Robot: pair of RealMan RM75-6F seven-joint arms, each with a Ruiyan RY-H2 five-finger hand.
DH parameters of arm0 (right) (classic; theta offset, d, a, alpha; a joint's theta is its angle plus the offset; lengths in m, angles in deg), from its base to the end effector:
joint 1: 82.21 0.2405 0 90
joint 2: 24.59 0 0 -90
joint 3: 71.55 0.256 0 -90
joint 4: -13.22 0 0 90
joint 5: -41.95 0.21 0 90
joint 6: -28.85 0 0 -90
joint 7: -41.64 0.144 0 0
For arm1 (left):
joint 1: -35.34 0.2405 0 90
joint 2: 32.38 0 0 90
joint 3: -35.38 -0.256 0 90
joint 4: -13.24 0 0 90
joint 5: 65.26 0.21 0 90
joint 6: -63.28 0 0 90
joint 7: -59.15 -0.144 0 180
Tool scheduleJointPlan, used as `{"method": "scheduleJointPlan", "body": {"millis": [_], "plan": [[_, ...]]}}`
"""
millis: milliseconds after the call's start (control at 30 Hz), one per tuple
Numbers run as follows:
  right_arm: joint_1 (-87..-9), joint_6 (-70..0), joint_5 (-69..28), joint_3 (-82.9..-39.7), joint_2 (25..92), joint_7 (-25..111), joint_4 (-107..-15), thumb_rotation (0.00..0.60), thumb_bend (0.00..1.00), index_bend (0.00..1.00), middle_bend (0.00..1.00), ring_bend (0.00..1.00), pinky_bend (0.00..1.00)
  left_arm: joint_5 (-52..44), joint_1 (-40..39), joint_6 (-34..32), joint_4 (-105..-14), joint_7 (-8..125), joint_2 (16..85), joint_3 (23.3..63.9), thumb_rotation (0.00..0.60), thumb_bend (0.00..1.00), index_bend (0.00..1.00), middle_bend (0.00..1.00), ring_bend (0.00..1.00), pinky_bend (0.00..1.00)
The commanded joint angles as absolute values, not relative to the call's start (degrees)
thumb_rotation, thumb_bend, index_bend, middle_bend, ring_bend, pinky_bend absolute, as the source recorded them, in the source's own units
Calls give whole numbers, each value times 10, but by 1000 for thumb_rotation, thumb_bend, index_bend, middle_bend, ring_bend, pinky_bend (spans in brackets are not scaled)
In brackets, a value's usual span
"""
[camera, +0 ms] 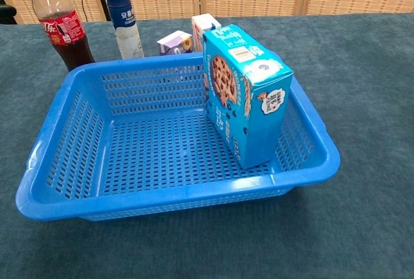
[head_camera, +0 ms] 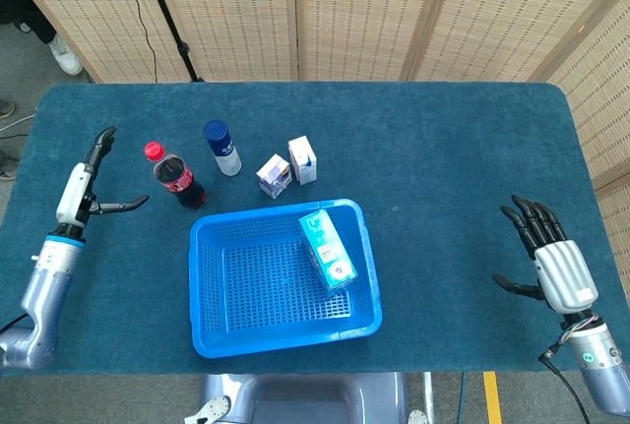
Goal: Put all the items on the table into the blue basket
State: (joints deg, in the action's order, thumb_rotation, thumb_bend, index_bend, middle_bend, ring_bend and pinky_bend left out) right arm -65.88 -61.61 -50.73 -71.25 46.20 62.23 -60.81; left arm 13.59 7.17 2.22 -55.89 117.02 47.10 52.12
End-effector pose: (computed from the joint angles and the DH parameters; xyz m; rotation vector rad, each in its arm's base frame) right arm -0.3012 -0.2392 0.1509 1.5330 -0.8245 1.2568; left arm -0.2709 0.3619 0.1067 -1.0612 -1.6297 -1.6462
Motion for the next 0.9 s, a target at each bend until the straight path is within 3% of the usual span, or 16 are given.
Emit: {"method": "scheduleJointPlan", "body": {"millis": [33, 433, 567, 633, 767, 900], "plan": [[-660, -615, -508, -711, 461, 624, -609, 600, 0, 15, 0, 0, 49, 131, 49, 50, -536, 1178, 491, 518, 600, 98, 0, 0, 0, 0], [-666, -617, -513, -699, 460, 635, -607, 600, 0, 28, 0, 0, 49, 118, -11, 115, -450, 1191, 568, 514, 600, 114, 0, 0, 0, 0], [-667, -614, -513, -696, 459, 644, -605, 600, 0, 31, 0, 0, 49, 102, -25, 123, -419, 1178, 593, 523, 600, 255, 3, 0, 0, 37], [-667, -612, -514, -695, 459, 647, -603, 600, 0, 31, 0, 0, 49, 90, -32, 125, -406, 1161, 607, 530, 600, 337, 77, 29, 11, 116], [-667, -610, -515, -693, 459, 652, -602, 600, 0, 33, 0, 0, 49, 72, -36, 115, -396, 1127, 625, 539, 600, 485, 411, 273, 199, 307], [-668, -609, -516, -691, 460, 652, -601, 600, 0, 33, 0, 0, 49, 62, -31, 103, -399, 1110, 632, 544, 600, 503, 552, 396, 308, 377]]}}
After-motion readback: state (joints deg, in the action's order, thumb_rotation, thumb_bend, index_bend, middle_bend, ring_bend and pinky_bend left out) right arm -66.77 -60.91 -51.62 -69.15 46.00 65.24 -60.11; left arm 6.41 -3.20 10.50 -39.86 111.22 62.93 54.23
